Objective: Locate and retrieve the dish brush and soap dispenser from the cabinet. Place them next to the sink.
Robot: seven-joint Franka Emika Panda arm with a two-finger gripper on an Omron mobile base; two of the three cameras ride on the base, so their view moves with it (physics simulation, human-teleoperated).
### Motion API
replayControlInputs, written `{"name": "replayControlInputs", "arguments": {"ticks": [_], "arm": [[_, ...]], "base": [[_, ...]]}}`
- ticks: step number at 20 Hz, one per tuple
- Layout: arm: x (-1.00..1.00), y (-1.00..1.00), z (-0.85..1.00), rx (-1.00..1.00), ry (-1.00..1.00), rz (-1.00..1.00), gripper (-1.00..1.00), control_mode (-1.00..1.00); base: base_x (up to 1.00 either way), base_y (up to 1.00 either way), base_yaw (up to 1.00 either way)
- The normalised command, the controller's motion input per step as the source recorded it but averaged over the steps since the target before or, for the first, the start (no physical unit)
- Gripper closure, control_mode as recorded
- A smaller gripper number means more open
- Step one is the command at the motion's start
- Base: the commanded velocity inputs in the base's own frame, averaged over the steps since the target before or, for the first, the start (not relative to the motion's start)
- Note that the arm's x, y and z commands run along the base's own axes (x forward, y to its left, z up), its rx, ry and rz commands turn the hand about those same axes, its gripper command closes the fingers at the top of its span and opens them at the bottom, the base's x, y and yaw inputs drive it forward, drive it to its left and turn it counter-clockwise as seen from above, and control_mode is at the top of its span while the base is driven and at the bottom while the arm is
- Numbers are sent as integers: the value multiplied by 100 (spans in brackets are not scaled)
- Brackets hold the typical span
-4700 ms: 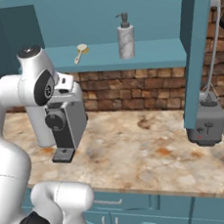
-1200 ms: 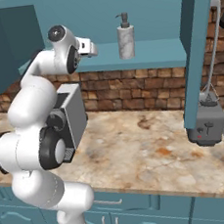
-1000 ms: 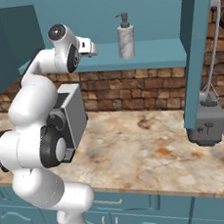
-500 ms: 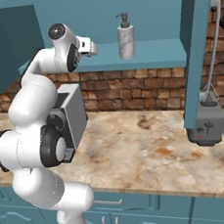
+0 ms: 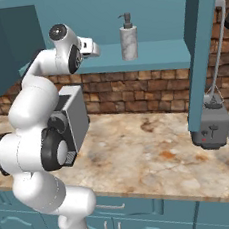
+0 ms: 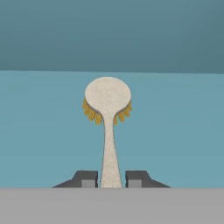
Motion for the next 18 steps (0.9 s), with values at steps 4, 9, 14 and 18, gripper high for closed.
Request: {"name": "replayControlInputs", "arguments": {"ticks": [4, 9, 14, 18], "arm": [[-3, 5, 2, 0, 0, -4, 100, -100], [-25, 0, 28, 0, 0, -3, 100, -100], [-48, -4, 35, 0, 0, -1, 100, -100], [-91, -11, 22, 0, -4, 0, 100, -100]], "base": [[0, 0, 0], [0, 0, 0], [0, 0, 0], [0, 0, 0]]}}
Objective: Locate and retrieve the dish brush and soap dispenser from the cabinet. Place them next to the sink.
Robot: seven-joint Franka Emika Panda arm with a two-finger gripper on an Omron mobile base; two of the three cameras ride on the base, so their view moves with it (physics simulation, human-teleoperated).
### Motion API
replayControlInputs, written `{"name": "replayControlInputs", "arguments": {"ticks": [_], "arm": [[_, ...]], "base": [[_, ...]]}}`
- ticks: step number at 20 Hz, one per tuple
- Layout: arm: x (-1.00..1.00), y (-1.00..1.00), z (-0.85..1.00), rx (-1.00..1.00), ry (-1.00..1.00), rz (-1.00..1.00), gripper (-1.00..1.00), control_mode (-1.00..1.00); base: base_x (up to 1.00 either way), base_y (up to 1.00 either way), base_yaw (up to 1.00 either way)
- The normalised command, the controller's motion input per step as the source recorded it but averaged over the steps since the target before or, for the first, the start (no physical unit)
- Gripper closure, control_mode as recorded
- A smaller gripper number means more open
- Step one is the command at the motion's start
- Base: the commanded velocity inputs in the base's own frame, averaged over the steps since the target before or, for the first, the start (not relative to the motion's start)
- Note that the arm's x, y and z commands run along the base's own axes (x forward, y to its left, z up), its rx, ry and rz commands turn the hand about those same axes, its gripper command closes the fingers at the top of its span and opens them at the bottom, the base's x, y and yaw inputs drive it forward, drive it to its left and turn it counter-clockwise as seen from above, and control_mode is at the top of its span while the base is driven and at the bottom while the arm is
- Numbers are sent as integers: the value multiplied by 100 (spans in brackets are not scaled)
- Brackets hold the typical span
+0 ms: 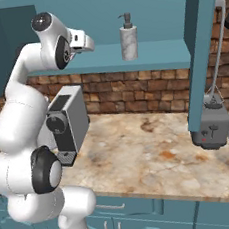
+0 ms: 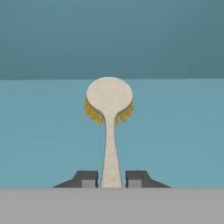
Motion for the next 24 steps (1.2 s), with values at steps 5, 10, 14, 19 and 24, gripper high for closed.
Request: {"name": "replayControlInputs", "arguments": {"ticks": [5, 10, 14, 19, 24], "arm": [[-100, -6, 19, 0, -5, 0, 100, -100], [-100, -7, 8, 0, -4, 0, 100, -100], [-100, -9, 0, 0, 0, 0, 100, -100], [-100, -19, -3, 2, 0, 0, 100, -100], [-100, -25, -6, 3, 0, -1, 100, -100]], "base": [[0, 0, 0], [0, 0, 0], [0, 0, 0], [0, 0, 0], [0, 0, 0]]}}
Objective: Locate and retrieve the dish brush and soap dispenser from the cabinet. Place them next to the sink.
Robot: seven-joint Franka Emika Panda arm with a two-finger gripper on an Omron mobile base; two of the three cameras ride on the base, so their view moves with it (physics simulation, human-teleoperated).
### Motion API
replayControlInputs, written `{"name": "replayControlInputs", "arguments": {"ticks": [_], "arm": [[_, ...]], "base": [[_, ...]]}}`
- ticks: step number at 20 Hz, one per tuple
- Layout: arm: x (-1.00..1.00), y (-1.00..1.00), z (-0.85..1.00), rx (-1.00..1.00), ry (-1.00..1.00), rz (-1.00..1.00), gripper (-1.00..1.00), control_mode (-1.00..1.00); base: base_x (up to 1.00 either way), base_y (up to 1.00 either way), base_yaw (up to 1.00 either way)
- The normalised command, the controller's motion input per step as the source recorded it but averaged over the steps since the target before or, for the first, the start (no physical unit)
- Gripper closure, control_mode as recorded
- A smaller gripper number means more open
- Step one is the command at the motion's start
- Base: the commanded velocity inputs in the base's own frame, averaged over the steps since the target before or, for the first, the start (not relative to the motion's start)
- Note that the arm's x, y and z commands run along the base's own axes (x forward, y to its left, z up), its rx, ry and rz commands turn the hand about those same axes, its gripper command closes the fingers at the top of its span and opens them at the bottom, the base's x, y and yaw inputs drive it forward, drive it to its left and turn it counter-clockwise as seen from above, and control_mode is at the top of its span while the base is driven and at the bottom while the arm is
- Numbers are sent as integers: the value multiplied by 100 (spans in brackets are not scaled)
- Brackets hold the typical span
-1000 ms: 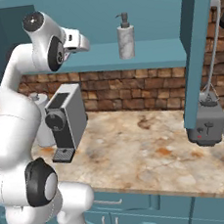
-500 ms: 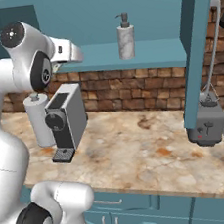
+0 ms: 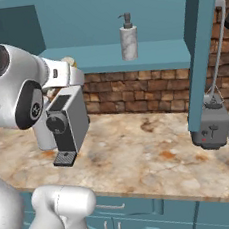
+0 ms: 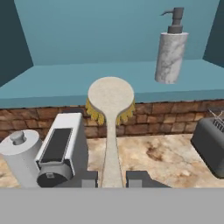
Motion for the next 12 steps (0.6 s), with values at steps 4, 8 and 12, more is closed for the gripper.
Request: {"name": "replayControlInputs", "arguments": {"ticks": [4, 8, 12], "arm": [[-100, -15, -2, 0, 1, -2, 100, -100], [-98, -1, -7, -1, 11, 0, 100, -100], [-81, 0, -19, -6, 21, 0, 100, -100]], "base": [[0, 0, 0], [0, 0, 0], [0, 0, 0]]}}
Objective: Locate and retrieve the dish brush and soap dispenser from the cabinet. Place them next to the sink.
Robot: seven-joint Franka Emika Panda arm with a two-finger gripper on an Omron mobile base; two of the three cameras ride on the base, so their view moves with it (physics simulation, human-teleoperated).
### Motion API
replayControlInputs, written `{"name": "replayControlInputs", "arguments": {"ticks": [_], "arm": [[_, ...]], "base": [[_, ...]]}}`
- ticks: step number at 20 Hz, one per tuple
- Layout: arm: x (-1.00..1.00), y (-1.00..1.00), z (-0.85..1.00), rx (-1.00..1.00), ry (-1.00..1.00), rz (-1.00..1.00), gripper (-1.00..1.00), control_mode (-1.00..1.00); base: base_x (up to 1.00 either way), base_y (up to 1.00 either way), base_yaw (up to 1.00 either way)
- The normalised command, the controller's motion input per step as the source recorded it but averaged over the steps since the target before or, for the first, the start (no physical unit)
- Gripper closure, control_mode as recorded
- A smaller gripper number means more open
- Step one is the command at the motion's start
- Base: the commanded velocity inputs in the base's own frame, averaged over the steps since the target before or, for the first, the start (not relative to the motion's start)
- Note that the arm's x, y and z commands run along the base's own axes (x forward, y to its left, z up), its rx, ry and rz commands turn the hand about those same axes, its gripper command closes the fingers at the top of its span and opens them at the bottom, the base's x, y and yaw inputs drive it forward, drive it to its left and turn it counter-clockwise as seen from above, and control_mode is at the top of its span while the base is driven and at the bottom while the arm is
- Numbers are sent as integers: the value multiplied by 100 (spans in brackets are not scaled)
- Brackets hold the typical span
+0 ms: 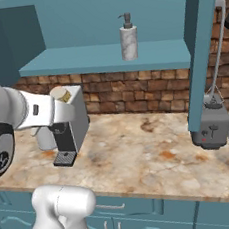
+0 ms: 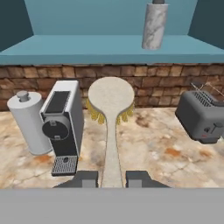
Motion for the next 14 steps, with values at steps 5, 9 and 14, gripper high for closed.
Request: {"name": "replayControlInputs", "arguments": {"ticks": [5, 9, 14], "arm": [[-37, 0, -12, -3, 11, 0, 100, -100], [0, 0, 0, 0, 0, 0, 100, -100], [0, 0, 0, 0, 0, 0, 100, 100]], "base": [[0, 0, 0], [0, 0, 0], [0, 0, 0]]}}
